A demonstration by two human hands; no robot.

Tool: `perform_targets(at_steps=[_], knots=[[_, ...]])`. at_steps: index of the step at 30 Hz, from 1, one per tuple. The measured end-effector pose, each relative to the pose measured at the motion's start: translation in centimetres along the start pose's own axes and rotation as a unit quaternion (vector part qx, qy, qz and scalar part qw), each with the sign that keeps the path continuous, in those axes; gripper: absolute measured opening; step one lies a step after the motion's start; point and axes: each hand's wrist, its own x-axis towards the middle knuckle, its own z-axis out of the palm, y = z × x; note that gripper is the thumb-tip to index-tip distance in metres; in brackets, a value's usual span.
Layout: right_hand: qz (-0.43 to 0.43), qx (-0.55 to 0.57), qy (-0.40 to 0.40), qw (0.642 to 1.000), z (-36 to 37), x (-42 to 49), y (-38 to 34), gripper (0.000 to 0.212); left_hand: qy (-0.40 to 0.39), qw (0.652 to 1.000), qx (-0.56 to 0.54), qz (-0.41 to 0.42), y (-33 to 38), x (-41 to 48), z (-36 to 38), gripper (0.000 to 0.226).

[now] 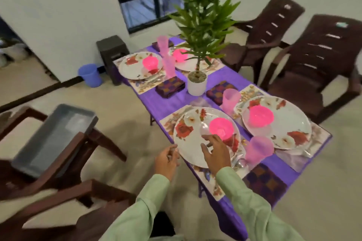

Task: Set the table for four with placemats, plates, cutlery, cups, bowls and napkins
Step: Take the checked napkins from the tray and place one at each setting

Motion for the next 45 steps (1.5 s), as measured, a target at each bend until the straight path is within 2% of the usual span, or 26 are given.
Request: perform_targets(at_steps=[6, 11, 19, 29, 35, 41, 45], knots=[[0.119, -0.036, 0.118, 0.985, -0.4, 1.3, 1.9, 0.029, -0.149, 0.983, 0.069, 0.080, 0.9, 8.7, 2.0, 0.014], [0.195, -0.032, 0.205, 0.959, 0.0, 1.1, 1.5, 0.023, -0.262, 0.955, 0.108, 0.091, 1.9, 13.7, 3.2, 0.016], [0.266, -0.067, 0.278, 0.921, 2.0, 0.6, 1.7, 0.020, -0.326, 0.936, 0.118, 0.060, 3.5, 17.9, 3.7, 0.019], [0.315, -0.054, 0.291, 0.902, 5.0, 0.7, 3.1, 0.024, -0.329, 0.921, 0.188, 0.090, 3.8, 18.9, 3.6, 0.024], [0.383, -0.071, 0.297, 0.872, 6.2, 0.1, 2.8, 0.027, -0.308, 0.905, 0.259, 0.137, 4.1, 20.5, 3.5, 0.023], [0.472, -0.092, 0.315, 0.818, 7.9, 0.1, 2.7, 0.039, -0.250, 0.893, 0.325, 0.185, 1.9, 23.9, 2.7, 0.024], [0.486, -0.076, 0.324, 0.808, 9.4, 0.0, 3.5, 0.048, -0.244, 0.885, 0.350, 0.188, 0.7, 25.2, 2.6, 0.031]])
